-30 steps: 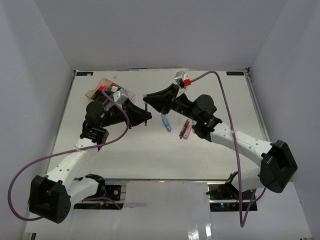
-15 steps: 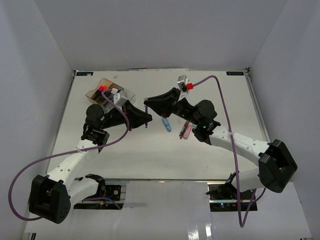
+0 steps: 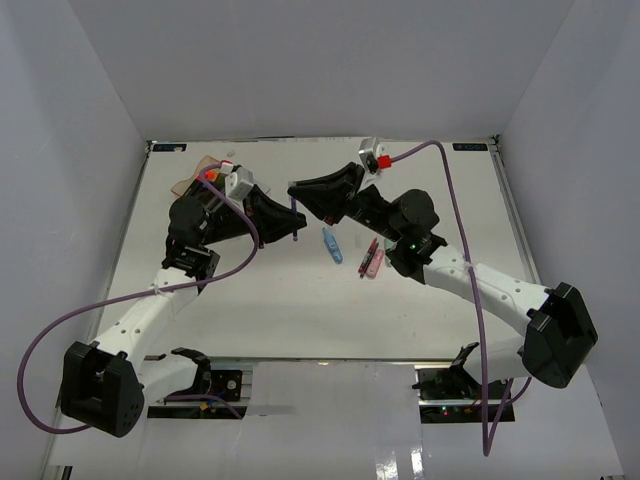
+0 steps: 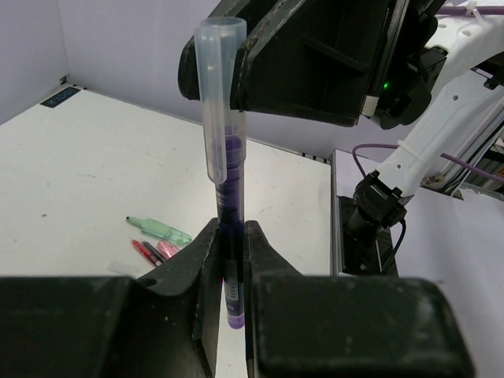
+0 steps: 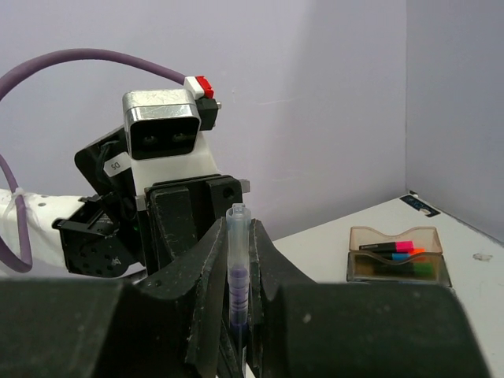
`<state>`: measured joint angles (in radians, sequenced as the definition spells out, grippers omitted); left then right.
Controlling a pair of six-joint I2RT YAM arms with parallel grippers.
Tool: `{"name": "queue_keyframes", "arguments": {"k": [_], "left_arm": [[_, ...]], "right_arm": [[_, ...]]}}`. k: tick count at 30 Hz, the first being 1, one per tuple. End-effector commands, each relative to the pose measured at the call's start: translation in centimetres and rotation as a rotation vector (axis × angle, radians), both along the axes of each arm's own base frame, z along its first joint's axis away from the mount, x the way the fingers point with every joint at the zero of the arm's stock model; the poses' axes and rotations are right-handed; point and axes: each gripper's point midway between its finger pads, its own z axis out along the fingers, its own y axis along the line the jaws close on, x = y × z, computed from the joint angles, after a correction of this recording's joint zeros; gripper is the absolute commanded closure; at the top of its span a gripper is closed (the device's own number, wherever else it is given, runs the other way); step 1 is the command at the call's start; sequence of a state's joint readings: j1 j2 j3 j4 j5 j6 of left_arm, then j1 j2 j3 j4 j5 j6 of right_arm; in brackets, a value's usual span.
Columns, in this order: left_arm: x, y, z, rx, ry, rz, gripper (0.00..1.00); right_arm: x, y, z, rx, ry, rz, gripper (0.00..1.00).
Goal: Sort the stationery into containers
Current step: Close the pen cap on the pen.
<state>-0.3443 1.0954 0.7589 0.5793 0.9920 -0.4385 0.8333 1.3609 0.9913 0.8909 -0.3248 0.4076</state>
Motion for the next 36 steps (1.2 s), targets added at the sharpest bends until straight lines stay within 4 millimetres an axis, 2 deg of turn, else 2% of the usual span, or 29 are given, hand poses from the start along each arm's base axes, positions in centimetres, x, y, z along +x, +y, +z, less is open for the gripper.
{"name": "queue_keyframes", "arguments": {"k": [1,6,11,15,25,36], "left_arm": [[-0.2,0.3,5.2,-0.059,-0.211,0.020,1.00],[-0.8,0.5,5.2,-0.065,-0.237,0.018,1.00],[-1.6,1.2,5.4,-0.070,-0.257,0.019,1.00],[-1.4,2.1,5.3,-0.079,-0.247,0.038,1.00],[-1.6,2.6,6.0,-0.096,-0.257,0.044,1.00],[-1.7,2.5,6.0,-0.091,-0.256,0.041,1.00]], "right_arm": [[-0.2,1.3,-5.3,-0.213,0.104,0.037,0.92],[0.0,1.4,-7.6,-0.296,0.150,0.032,0.92],[-0.8,1.9,-11.0,-0.382,0.195,0.095,0.92],[-1.2,1.9,-13.7,-0.445,0.228,0.118,0.92],[-2.2,1.5,-17.0,-0.534,0.264,0.147,0.92],[-3.6,1.5,-19.3,-0.608,0.289,0.194,0.92]]}}
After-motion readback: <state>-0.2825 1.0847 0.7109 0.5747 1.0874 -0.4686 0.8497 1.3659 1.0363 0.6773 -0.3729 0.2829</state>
